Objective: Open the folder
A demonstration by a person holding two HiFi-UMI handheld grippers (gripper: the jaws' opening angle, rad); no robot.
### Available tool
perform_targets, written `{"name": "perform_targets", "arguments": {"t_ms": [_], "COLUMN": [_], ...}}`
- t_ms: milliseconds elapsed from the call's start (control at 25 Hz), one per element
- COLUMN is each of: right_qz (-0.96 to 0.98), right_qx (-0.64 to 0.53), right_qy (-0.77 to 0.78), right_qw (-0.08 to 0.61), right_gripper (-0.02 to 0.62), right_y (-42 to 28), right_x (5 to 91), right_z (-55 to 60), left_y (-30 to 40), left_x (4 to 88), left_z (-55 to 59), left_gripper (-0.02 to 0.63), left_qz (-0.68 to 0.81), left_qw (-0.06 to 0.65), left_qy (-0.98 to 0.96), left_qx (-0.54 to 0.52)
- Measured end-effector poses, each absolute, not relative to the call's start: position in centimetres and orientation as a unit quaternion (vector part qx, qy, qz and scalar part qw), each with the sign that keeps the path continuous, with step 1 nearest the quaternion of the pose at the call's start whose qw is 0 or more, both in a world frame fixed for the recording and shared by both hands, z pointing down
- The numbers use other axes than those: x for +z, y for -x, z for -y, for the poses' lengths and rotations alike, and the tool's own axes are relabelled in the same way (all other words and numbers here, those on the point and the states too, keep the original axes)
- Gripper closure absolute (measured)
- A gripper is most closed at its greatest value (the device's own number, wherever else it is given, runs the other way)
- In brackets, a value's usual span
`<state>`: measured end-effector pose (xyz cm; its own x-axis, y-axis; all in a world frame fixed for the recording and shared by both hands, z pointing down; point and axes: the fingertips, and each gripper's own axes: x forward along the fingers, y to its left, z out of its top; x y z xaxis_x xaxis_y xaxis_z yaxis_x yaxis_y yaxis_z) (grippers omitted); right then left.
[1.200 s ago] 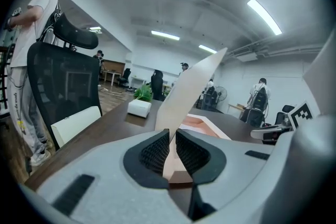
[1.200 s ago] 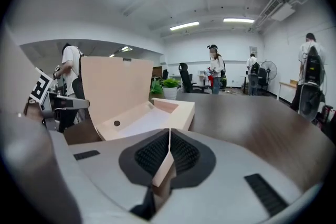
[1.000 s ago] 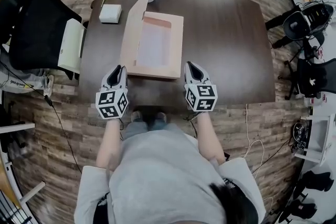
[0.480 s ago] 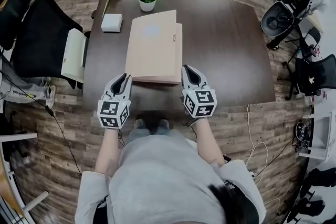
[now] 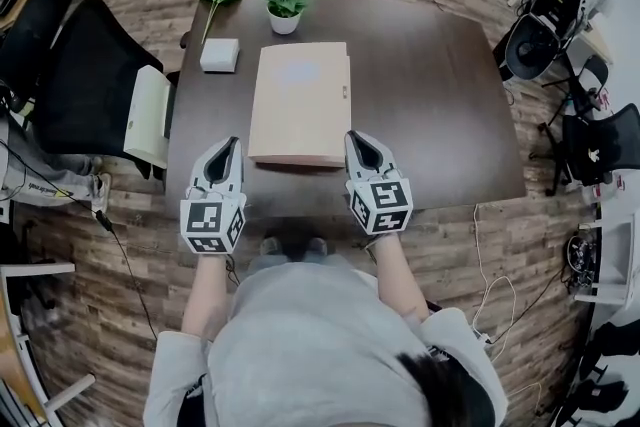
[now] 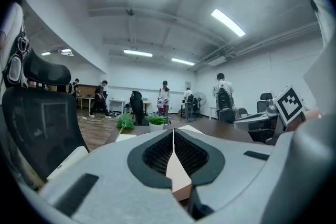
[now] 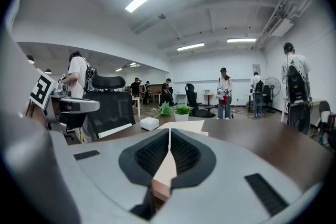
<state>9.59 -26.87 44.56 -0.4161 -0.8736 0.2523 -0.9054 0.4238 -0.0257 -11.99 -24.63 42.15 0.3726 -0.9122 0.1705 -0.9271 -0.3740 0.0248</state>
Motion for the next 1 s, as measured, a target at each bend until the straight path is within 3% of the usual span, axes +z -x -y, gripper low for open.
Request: {"name": "perform_targets", "arguments": {"t_ms": [1000], "right_qz": [0.843], "right_qx": [0.006], "right_qy": [-0.536], "right_qw": [0.042], "right_gripper": [0.578], "right_y": [-8.5], "right_x": [35.9], "right_z": [23.8], "left_y": [13.1], "left_x": [32.8], "left_z": [22.4], "left_gripper": [0.591], "left_qz": [0.588], "left_qw": [-0.04], "left_qy": [-0.808], "left_qx": [-0.001]}}
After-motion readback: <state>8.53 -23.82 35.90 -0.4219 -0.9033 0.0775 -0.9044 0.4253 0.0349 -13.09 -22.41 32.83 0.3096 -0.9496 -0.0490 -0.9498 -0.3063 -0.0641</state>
